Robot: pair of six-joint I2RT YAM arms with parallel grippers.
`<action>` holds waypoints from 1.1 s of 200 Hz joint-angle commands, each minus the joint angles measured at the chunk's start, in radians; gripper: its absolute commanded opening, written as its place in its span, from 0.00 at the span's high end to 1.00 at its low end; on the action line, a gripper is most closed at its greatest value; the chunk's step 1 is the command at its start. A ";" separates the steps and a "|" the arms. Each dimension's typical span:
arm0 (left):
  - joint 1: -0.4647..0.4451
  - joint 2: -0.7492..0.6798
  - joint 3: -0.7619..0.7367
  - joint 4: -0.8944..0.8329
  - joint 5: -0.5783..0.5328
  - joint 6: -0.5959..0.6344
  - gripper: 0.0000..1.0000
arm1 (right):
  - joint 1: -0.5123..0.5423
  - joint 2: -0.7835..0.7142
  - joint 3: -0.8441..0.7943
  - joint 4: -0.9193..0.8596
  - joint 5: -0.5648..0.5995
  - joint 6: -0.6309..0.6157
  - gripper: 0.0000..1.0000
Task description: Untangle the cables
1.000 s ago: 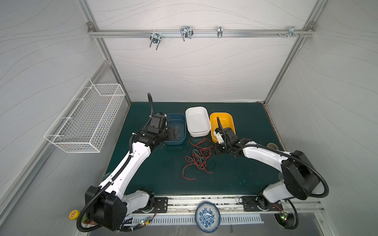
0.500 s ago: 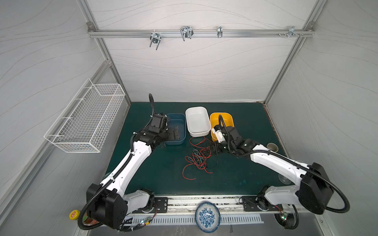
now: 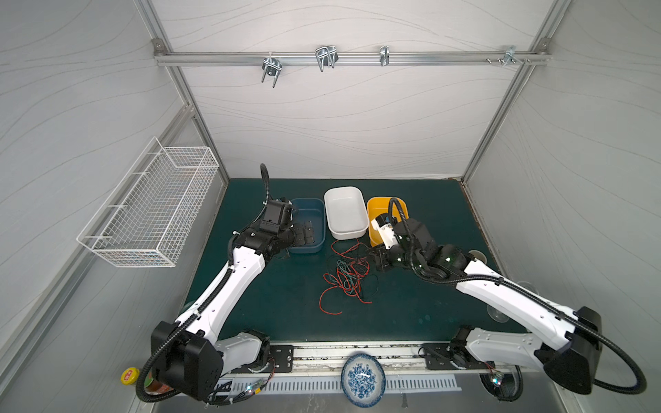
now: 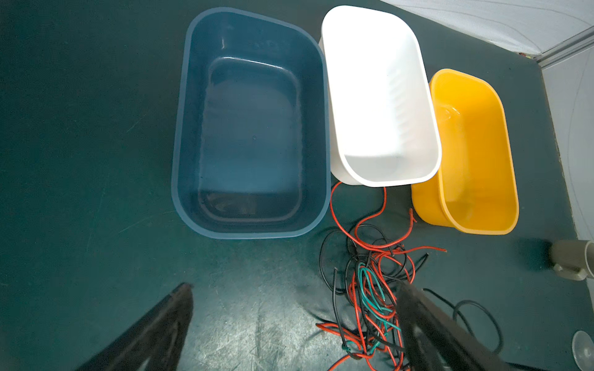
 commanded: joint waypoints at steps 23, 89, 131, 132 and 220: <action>-0.001 0.000 0.027 0.000 0.011 0.023 0.00 | 0.008 -0.045 0.062 -0.095 -0.009 -0.018 1.00; -0.001 0.007 0.024 0.009 0.090 0.026 0.00 | 0.010 -0.089 0.148 -0.152 -0.029 -0.049 1.00; -0.001 0.013 0.027 0.006 0.114 0.030 0.00 | 0.015 -0.083 0.241 -0.187 -0.032 -0.066 1.00; -0.001 0.014 0.027 0.005 0.115 0.029 0.00 | 0.016 -0.082 0.243 -0.188 -0.032 -0.067 1.00; -0.007 -0.106 -0.114 0.115 0.416 -0.168 0.00 | 0.017 -0.023 0.357 -0.171 -0.076 -0.054 1.00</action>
